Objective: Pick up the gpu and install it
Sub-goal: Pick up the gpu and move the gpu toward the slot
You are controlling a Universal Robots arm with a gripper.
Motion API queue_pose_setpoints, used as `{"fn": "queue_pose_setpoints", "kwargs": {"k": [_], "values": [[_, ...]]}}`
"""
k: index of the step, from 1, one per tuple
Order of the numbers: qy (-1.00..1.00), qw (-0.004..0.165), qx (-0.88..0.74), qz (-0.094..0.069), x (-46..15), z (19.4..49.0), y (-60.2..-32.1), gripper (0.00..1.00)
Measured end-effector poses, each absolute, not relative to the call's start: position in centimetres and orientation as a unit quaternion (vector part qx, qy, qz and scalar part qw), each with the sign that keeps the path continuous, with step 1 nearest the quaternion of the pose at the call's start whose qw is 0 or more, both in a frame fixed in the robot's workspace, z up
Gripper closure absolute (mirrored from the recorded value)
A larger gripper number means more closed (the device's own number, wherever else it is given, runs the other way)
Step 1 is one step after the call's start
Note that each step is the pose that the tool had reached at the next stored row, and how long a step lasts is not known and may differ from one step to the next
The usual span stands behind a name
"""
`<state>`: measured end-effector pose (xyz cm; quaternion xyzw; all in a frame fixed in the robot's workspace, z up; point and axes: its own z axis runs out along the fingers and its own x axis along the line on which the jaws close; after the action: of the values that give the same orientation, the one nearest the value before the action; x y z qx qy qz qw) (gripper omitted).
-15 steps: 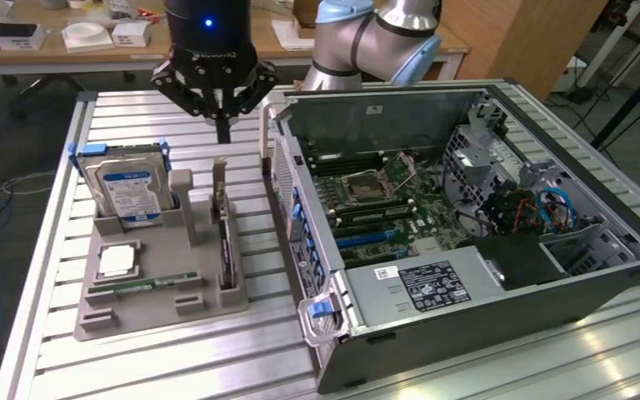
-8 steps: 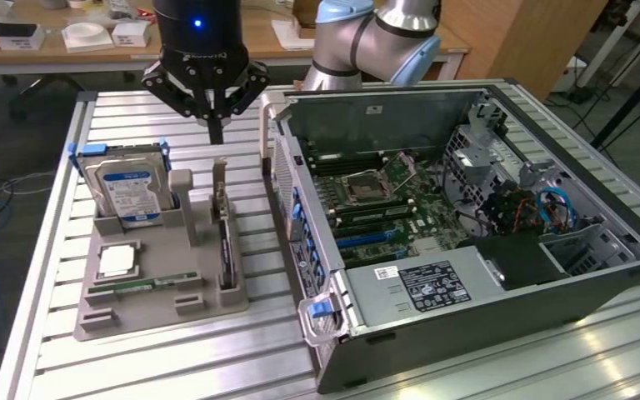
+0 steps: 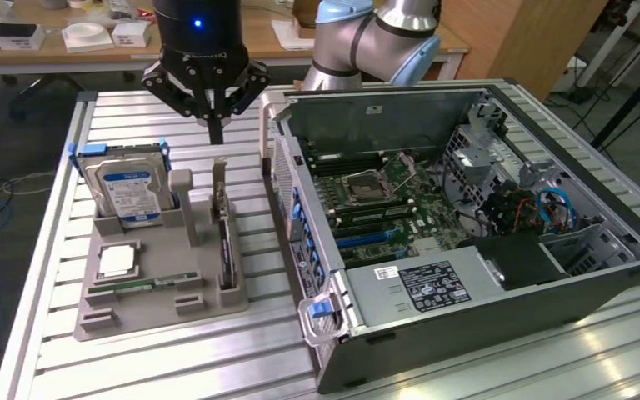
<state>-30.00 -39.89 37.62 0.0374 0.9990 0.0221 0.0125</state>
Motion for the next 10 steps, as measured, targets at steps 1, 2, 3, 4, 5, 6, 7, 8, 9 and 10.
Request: {"fn": "queue_pose_setpoints", "kwargs": {"k": [1, 2, 3, 4, 5, 6, 7, 8, 9, 10], "values": [[0.999, 0.012, 0.037, 0.022, -30.0, 37.62, -39.89, 0.89], [0.999, 0.013, 0.037, 0.022, -30.0, 37.62, -39.89, 0.89], [0.999, 0.012, 0.037, 0.022, -30.0, 37.62, -39.88, 0.89], [0.999, 0.012, 0.037, 0.022, -30.0, 37.62, -39.89, 0.89], [0.999, 0.012, 0.037, 0.022, -30.0, 37.62, -39.89, 0.89], [0.999, 0.012, 0.037, 0.022, -30.0, 37.62, -39.89, 0.89], [0.999, 0.013, 0.037, 0.022, -30.0, 37.62, -39.88, 0.89], [0.999, 0.012, 0.037, 0.022, -30.0, 37.62, -39.89, 0.89], [0.999, 0.012, 0.037, 0.022, -30.0, 37.62, -39.89, 0.89], [0.999, 0.012, 0.037, 0.022, -30.0, 37.62, -39.89, 0.89]]}}
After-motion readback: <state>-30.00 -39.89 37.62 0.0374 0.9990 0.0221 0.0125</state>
